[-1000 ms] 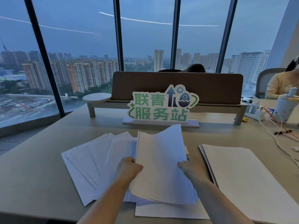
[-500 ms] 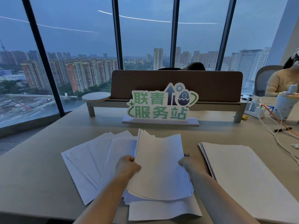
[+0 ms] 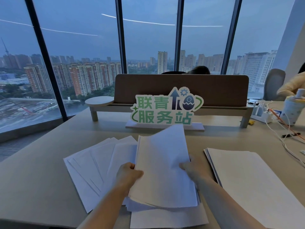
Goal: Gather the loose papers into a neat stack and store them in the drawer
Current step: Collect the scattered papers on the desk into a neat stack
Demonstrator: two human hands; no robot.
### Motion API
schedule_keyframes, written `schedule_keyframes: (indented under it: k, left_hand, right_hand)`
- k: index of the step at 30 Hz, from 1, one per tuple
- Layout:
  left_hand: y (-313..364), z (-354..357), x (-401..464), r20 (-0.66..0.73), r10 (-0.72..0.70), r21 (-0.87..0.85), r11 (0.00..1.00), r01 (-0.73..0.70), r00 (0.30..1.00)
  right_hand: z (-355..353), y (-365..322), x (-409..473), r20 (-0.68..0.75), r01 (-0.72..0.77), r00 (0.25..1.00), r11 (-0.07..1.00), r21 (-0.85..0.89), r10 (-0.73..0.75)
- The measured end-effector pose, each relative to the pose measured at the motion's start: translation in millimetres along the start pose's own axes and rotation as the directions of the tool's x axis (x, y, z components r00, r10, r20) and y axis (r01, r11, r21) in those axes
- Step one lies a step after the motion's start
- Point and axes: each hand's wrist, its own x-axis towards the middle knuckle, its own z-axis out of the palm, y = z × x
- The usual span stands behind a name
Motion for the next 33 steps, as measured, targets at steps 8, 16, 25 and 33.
schedule_keyframes:
  k: [8,16,25,33]
  left_hand:
    - [21.6,-34.1,6.0,-0.057,0.132,-0.348,0.926,-0.144,0.990]
    - [32.0,-51.1,-8.3,-0.164,0.279,-0.426,0.845,-0.323,0.946]
    - [12.9,-34.1,-17.0,-0.212,0.285,-0.218,0.918,-0.330,0.935]
    - [-3.5,-67.8,5.3,-0.232,0.106,-0.015,0.993,-0.113,0.967]
  right_hand:
    - [3.5,-41.8,-12.3,-0.071,0.328,0.943,0.875,0.356,-0.325]
    - [20.8,-50.5,-18.3,-0.064,0.445,0.876,0.748,0.493,-0.479]
    - [35.8,-26.7,-23.3,-0.123,0.411,0.911,0.893,0.185,-0.393]
    - [40.8,-38.9,11.2,-0.157,0.206,0.970,0.971,0.125,-0.186]
